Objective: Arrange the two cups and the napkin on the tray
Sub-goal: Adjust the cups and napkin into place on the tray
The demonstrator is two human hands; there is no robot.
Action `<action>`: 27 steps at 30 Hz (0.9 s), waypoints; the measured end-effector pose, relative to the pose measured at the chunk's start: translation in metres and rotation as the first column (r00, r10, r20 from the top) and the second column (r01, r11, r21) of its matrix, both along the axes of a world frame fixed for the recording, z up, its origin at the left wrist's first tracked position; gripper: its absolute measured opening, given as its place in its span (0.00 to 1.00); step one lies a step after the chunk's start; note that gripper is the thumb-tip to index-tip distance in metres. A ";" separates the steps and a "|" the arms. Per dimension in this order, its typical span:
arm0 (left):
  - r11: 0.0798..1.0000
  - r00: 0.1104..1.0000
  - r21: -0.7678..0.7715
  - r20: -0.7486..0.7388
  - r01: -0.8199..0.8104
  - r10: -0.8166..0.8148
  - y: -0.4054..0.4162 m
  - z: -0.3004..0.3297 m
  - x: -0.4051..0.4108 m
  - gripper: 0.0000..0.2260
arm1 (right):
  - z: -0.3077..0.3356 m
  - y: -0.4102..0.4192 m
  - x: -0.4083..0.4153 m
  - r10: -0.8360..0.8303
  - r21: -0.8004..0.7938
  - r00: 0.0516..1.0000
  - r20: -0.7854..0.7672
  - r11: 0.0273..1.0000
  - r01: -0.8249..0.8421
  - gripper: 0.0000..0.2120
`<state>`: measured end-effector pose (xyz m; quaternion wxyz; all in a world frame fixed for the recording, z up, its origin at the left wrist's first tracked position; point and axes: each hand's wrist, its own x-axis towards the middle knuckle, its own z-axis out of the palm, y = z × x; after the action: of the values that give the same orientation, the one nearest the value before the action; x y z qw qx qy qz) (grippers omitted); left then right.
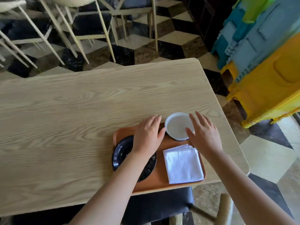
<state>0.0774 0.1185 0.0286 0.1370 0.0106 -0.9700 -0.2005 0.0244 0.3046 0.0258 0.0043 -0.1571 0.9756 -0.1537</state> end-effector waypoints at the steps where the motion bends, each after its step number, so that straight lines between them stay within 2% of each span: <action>1: 1.000 0.999 -0.007 0.033 -0.002 0.002 0.005 -0.002 -0.008 0.19 | -0.003 0.004 -0.008 -0.016 0.021 0.999 0.046 1.000 0.015 0.25; 6: 0.996 0.975 0.036 0.212 -0.081 0.072 0.020 -0.018 -0.025 0.23 | -0.012 0.007 -0.021 -0.008 -0.004 0.993 0.117 1.000 0.008 0.22; 8: 0.981 0.953 0.067 0.259 -0.181 0.158 0.025 -0.019 -0.025 0.20 | -0.012 0.006 -0.022 -0.028 -0.060 0.984 0.176 0.997 0.040 0.22; 10: 0.954 0.923 0.100 0.302 -0.282 0.241 0.029 -0.017 -0.025 0.11 | -0.013 0.006 -0.022 -0.049 -0.137 0.967 0.250 0.987 0.085 0.23; 13: 0.917 0.884 0.161 0.367 -0.366 0.288 0.032 -0.017 -0.025 0.09 | -0.013 0.006 -0.022 -0.053 -0.259 0.951 0.306 0.956 0.137 0.24; 15: 0.870 0.874 0.283 0.399 -0.404 0.277 0.031 -0.018 -0.026 0.08 | -0.012 0.006 -0.023 -0.070 -0.297 0.941 0.330 0.939 0.174 0.24; 19: 0.762 0.860 0.480 0.472 -0.435 0.193 0.020 -0.021 -0.026 0.13 | -0.010 0.006 -0.024 -0.107 -0.380 0.884 0.456 0.874 0.302 0.24; 27: 0.749 0.854 0.503 0.497 -0.431 0.158 0.000 -0.021 -0.013 0.12 | -0.008 0.002 -0.016 -0.036 -0.431 0.836 0.547 0.844 0.319 0.24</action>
<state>0.0644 0.1188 0.0080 -0.0566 0.2534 -0.8471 -0.4637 0.0084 0.3067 0.0181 0.2110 -0.0105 0.8728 -0.4400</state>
